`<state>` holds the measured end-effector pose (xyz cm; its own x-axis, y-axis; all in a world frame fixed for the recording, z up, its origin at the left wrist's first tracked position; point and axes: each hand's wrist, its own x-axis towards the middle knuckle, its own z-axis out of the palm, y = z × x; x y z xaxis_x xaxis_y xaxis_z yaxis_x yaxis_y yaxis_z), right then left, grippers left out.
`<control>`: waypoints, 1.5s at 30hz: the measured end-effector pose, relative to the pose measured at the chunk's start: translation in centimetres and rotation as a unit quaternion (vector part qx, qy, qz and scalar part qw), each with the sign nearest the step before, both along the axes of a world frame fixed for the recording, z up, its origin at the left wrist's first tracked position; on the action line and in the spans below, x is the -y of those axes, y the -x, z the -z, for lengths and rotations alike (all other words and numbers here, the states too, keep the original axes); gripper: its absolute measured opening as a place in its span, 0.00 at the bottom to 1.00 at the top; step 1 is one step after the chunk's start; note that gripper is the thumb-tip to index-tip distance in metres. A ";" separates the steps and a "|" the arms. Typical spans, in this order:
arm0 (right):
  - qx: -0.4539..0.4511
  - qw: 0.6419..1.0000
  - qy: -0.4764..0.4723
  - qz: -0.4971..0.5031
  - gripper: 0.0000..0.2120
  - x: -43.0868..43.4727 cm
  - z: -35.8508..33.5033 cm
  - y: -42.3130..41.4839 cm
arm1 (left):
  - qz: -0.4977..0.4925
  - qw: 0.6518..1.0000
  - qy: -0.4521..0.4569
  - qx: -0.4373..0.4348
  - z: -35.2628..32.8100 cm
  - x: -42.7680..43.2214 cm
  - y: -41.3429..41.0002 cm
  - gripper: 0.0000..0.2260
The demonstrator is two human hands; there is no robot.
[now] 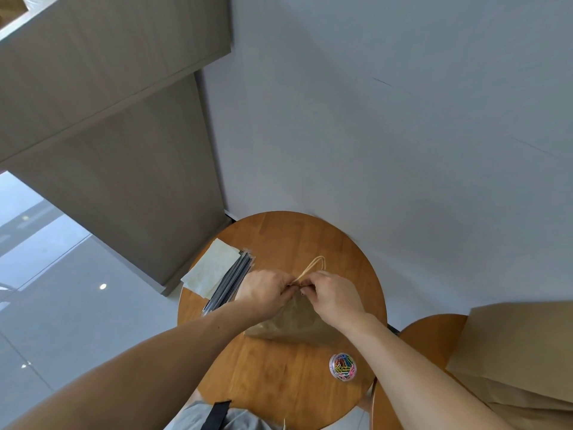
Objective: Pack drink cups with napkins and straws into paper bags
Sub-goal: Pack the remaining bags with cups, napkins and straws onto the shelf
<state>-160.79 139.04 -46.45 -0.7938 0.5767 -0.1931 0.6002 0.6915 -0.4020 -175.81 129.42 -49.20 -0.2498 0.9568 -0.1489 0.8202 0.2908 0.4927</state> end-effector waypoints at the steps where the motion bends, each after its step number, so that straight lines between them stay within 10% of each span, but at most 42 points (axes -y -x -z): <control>1: 0.008 1.000 -0.001 -0.004 0.10 -0.1 -0.1 0.1 | -0.001 1.000 -0.006 -0.004 0.0 0.1 0.0 0.10; 12: 0.031 0.999 -0.013 -0.021 0.11 0.4 -0.2 0.0 | -0.002 1.000 0.016 -0.006 -0.4 0.7 -0.2 0.11; 18: -0.260 0.962 -0.057 0.057 0.05 1.1 0.0 -3.4 | -0.033 0.998 0.006 0.059 -1.9 0.9 1.7 0.12; 24: -0.157 0.968 0.024 0.196 0.26 -0.3 2.4 -6.8 | -0.097 0.988 0.073 0.094 0.4 3.9 4.0 0.31; 32: -0.117 0.914 0.262 0.287 0.10 0.1 5.3 -7.7 | -0.157 0.966 0.111 0.174 2.4 5.0 3.7 0.09; 45: -0.249 0.886 0.196 0.338 0.03 3.1 -0.9 -4.1 | -0.197 0.954 -0.003 0.227 -5.1 6.8 5.0 0.08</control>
<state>-156.65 135.94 -45.54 -0.3361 0.9191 -0.2057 0.5045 -0.0088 -0.8634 -180.82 122.64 -44.09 -0.5005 0.8033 -0.3227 0.3495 0.5285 0.7736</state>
